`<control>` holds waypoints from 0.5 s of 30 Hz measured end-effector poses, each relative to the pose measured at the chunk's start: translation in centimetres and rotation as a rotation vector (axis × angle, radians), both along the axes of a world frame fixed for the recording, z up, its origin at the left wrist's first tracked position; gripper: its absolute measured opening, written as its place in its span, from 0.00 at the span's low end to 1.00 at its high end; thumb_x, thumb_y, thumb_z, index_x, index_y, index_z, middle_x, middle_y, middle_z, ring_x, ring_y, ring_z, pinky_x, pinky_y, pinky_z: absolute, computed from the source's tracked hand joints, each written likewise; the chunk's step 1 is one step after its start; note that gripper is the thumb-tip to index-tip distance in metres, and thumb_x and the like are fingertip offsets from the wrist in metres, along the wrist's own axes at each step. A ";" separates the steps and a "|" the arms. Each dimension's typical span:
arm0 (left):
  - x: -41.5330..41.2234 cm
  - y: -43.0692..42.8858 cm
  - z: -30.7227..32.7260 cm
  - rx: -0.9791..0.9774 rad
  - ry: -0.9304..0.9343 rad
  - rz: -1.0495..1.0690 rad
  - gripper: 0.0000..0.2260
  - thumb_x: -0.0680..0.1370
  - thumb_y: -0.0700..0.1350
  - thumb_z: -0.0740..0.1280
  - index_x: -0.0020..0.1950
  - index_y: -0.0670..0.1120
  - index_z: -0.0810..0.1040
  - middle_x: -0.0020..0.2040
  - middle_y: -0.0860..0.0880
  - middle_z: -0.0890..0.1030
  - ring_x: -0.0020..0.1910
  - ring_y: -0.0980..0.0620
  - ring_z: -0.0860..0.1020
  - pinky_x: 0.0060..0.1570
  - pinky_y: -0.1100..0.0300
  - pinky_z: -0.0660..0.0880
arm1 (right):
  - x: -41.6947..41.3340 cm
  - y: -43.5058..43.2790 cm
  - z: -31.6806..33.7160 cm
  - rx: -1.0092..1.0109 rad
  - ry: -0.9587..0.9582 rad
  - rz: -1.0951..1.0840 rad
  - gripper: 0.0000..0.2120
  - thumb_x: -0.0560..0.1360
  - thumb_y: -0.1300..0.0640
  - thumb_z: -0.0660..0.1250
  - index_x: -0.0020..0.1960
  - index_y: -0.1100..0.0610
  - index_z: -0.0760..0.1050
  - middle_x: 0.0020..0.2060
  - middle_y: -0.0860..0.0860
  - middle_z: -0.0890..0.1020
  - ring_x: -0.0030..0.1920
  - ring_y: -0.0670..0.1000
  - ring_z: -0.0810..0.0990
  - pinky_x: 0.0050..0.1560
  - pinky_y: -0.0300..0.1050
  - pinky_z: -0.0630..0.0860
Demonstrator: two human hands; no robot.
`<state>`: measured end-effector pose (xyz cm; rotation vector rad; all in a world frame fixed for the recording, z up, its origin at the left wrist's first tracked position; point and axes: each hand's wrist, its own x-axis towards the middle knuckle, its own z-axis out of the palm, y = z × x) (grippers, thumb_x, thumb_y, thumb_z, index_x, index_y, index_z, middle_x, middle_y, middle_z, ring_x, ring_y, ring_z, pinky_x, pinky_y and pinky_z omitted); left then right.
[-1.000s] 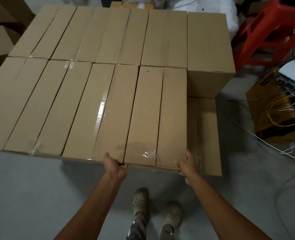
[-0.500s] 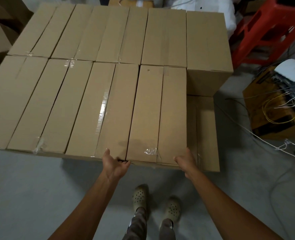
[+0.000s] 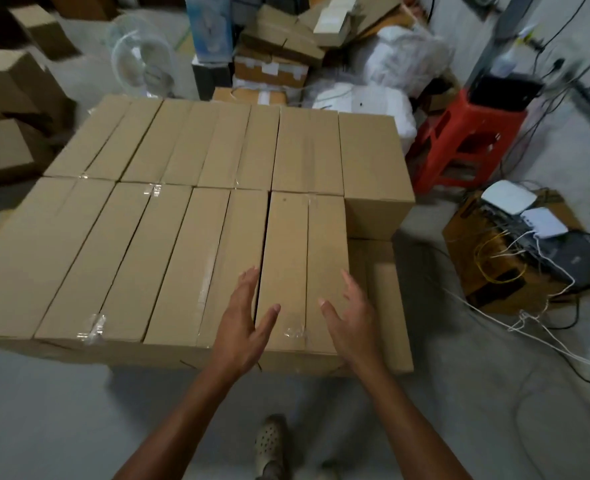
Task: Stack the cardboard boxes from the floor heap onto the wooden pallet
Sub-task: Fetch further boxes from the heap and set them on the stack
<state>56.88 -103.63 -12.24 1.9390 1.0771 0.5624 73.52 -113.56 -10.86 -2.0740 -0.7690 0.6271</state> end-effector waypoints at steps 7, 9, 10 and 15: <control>-4.0 -4.5 9.8 0.328 -0.135 0.031 0.32 0.79 0.59 0.60 0.81 0.51 0.57 0.80 0.52 0.60 0.80 0.54 0.57 0.74 0.53 0.59 | -5.1 -6.6 10.2 0.350 -0.126 0.061 0.31 0.78 0.45 0.68 0.76 0.39 0.56 0.76 0.46 0.66 0.71 0.43 0.69 0.65 0.42 0.71; -6.0 -6.8 11.7 0.392 -0.144 0.061 0.31 0.80 0.57 0.61 0.80 0.49 0.58 0.79 0.52 0.61 0.79 0.53 0.58 0.73 0.53 0.61 | -6.6 -8.9 11.5 0.407 -0.137 0.098 0.33 0.75 0.41 0.66 0.77 0.42 0.58 0.76 0.44 0.66 0.68 0.35 0.68 0.60 0.33 0.69; -7.2 -8.2 12.3 0.415 -0.152 0.073 0.31 0.80 0.56 0.61 0.80 0.47 0.59 0.78 0.51 0.62 0.79 0.52 0.59 0.73 0.53 0.61 | -7.3 -10.0 11.8 0.429 -0.138 0.117 0.34 0.74 0.39 0.65 0.77 0.43 0.58 0.75 0.43 0.66 0.68 0.34 0.68 0.59 0.31 0.69; -13.9 -15.3 13.1 0.442 -0.122 0.175 0.30 0.80 0.54 0.62 0.79 0.45 0.61 0.78 0.50 0.63 0.78 0.53 0.61 0.73 0.54 0.62 | -11.3 -14.2 11.9 0.499 -0.071 0.225 0.34 0.74 0.39 0.64 0.77 0.48 0.63 0.74 0.43 0.68 0.71 0.38 0.69 0.61 0.30 0.71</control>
